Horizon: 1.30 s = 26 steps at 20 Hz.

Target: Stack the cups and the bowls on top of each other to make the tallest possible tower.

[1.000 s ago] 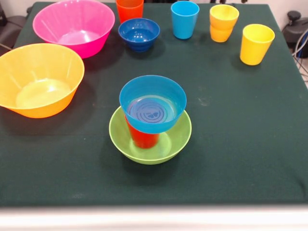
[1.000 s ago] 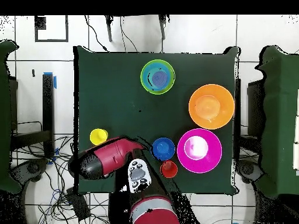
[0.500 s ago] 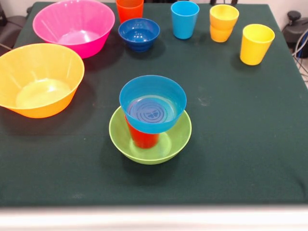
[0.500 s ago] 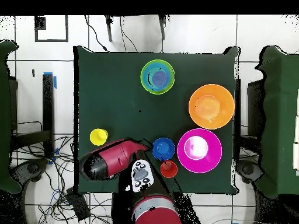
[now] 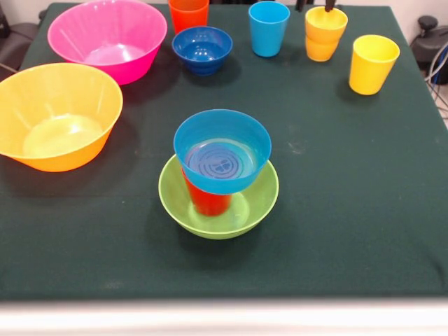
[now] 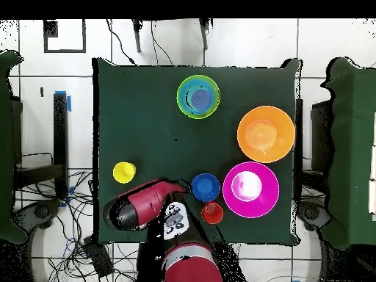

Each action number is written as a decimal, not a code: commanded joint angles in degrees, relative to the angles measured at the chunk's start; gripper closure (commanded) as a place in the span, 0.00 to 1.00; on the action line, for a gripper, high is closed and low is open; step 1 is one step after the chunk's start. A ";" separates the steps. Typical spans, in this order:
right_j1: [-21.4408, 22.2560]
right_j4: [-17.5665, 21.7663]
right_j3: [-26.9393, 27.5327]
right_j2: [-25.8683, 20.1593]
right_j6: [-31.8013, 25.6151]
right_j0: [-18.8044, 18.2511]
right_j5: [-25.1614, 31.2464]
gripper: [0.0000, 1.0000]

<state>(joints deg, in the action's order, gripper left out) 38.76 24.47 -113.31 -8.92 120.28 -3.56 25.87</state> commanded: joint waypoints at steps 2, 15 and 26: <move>-6.43 3.46 5.68 1.49 4.35 3.42 -4.71 0.00; -14.86 2.51 12.62 5.44 4.96 7.52 -8.74 0.00; -15.97 1.20 12.52 7.45 4.41 8.36 -10.93 1.00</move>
<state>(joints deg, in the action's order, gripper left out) 26.94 24.29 -105.73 -0.16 120.28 4.09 19.09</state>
